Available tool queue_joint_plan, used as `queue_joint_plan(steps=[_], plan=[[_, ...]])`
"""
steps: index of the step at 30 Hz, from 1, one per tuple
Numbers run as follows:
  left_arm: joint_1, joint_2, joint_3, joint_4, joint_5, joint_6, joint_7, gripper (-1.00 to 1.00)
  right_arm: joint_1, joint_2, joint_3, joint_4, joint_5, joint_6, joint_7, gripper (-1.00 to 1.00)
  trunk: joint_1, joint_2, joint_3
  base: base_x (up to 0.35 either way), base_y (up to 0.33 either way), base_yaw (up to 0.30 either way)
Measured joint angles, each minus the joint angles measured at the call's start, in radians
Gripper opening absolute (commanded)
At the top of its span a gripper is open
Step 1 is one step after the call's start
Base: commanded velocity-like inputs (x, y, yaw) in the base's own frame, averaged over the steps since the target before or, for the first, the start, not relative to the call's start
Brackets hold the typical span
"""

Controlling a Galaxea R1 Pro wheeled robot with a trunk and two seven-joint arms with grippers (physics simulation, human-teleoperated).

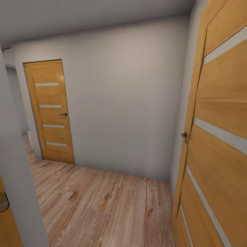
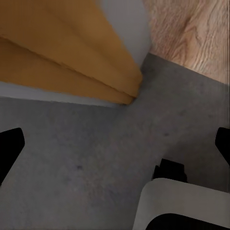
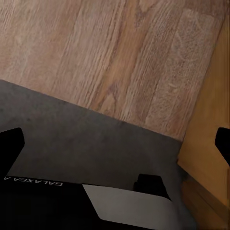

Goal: Move the two storage containers from the living room to the garage. In the garage, place one container on the floor and stack the other container on top of it (either order is fine).

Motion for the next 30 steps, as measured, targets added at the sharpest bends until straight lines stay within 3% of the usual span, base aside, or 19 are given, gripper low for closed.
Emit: queue_joint_plan(steps=[10, 16, 30], plan=[[0.0, 0.0, 0.0, 0.0, 0.001, 0.0, 0.0, 1.0, 0.0, 0.0, 0.0, 0.0, 0.0, 0.0, -0.001, 1.0, 0.0, 0.0, 0.0, 0.0, 0.0, -0.279], [0.0, 0.001, 0.001, 0.0, 0.002, 0.001, 0.0, 1.0, 0.0, 0.0, 0.0, 0.0, 0.0, 0.0, -0.001, 1.0, 0.0, 0.0, 0.0, 0.039, 0.012, -0.09], [0.0, 0.003, 0.002, 0.0, 0.004, 0.002, 0.0, 1.0, 0.0, 0.002, 0.0, 0.0, 0.001, 0.0, -0.001, 1.0, -0.001, 0.0, 0.0, 0.307, 0.087, -0.003]])
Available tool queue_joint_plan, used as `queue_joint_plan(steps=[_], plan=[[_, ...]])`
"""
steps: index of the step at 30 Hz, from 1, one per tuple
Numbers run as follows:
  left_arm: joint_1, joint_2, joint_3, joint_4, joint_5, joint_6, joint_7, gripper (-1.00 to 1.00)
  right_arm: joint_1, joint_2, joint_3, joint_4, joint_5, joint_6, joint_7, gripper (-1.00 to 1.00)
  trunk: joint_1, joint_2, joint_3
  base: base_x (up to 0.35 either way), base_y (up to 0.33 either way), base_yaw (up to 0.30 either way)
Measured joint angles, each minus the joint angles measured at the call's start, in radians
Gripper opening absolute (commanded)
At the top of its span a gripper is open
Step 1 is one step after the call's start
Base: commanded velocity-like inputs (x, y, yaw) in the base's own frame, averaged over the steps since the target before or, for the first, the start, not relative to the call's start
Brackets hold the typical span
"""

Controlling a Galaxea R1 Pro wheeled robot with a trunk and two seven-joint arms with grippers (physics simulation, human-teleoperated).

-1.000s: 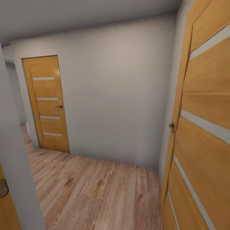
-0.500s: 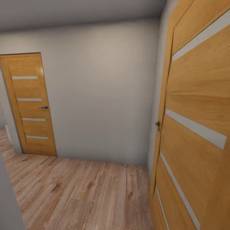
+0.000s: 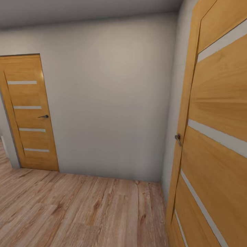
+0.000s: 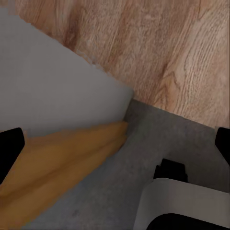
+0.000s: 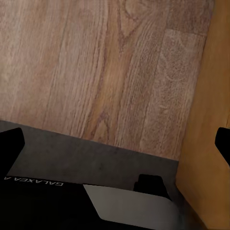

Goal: Move the two storage containers from the living room to the garage. In the garage, place one container on the floor and stack the other container on top of it (either order is fine).

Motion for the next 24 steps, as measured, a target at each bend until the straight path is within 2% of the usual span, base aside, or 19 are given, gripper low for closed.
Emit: queue_joint_plan(steps=[24], plan=[[0.0, -0.002, 0.0, 0.0, 0.0, 0.0, 0.0, 1.0, 0.0, 0.0, 0.0, 0.0, 0.0, -0.001, 0.0, 1.0, 0.0, 0.0, 0.0, 0.337, 0.017, 0.0]])
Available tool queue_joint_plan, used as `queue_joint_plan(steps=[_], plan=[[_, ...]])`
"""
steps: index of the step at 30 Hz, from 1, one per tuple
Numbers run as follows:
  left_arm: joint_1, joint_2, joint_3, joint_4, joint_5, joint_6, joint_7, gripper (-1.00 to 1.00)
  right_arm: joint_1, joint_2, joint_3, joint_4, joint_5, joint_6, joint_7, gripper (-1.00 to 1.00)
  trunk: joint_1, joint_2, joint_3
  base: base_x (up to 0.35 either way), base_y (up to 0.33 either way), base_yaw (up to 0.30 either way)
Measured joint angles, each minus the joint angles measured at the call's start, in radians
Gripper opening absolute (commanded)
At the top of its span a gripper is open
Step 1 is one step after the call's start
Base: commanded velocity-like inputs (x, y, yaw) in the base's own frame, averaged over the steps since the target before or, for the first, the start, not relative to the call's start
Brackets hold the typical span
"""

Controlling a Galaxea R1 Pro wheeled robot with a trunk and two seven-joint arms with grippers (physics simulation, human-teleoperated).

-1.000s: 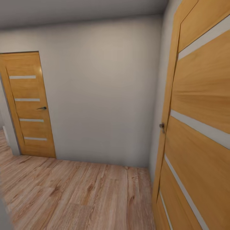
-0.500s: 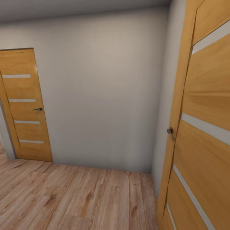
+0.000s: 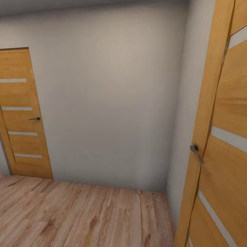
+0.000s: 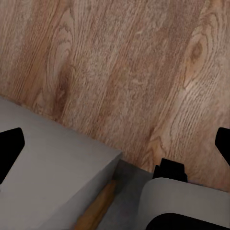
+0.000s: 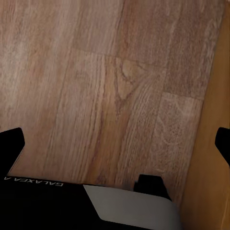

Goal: Move the two storage containers from the living room to the garage. In the garage, place one container on the floor and stack the other container on top of it (either order is fine).

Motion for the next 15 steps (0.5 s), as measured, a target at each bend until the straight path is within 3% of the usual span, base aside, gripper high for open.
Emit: queue_joint_plan(steps=[15], plan=[[0.0, 0.0, 0.0, 0.0, 0.0, 0.0, 0.0, 1.0, 0.0, 0.0, 0.0, 0.0, 0.001, 0.0, 0.0, 1.0, 0.0, 0.0, 0.0, 0.34, 0.004, 0.0]])
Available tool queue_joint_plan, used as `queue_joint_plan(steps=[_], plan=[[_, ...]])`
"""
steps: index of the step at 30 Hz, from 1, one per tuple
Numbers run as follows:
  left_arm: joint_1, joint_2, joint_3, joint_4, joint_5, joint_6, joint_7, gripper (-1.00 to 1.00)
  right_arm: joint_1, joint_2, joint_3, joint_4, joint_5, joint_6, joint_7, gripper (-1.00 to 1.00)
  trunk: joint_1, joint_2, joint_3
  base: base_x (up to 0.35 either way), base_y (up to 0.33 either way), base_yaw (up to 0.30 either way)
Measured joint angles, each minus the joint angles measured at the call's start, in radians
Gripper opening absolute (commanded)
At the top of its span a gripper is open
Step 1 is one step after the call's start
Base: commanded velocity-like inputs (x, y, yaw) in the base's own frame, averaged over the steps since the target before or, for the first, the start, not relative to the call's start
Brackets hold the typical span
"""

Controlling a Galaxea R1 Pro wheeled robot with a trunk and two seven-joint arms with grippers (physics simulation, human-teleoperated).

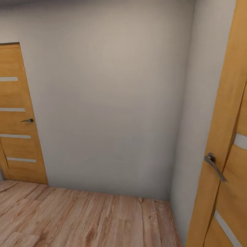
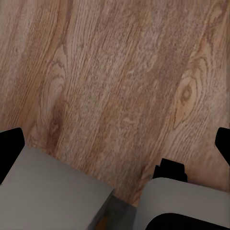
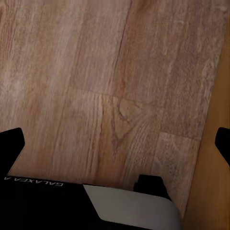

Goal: Move the two storage containers from the living room to the garage. In the garage, place one container on the floor and stack the other container on top of it (either order is fine).

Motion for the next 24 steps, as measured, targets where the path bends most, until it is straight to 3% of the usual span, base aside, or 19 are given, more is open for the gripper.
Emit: queue_joint_plan(steps=[16, 24], plan=[[0.0, 0.0, 0.0, 0.0, 0.0, 0.0, 0.0, 1.0, 0.0, 0.0, 0.0, 0.0, 0.0, -0.008, 0.0, 1.0, 0.0, 0.0, 0.0, 0.34, 0.0, 0.005], [0.0, 0.0, 0.0, 0.0, 0.0, 0.0, 0.0, 1.0, 0.0, 0.0, 0.0, 0.0, -0.001, -0.008, -0.002, 1.0, 0.0, 0.0, 0.0, 0.34, 0.0, 0.227]])
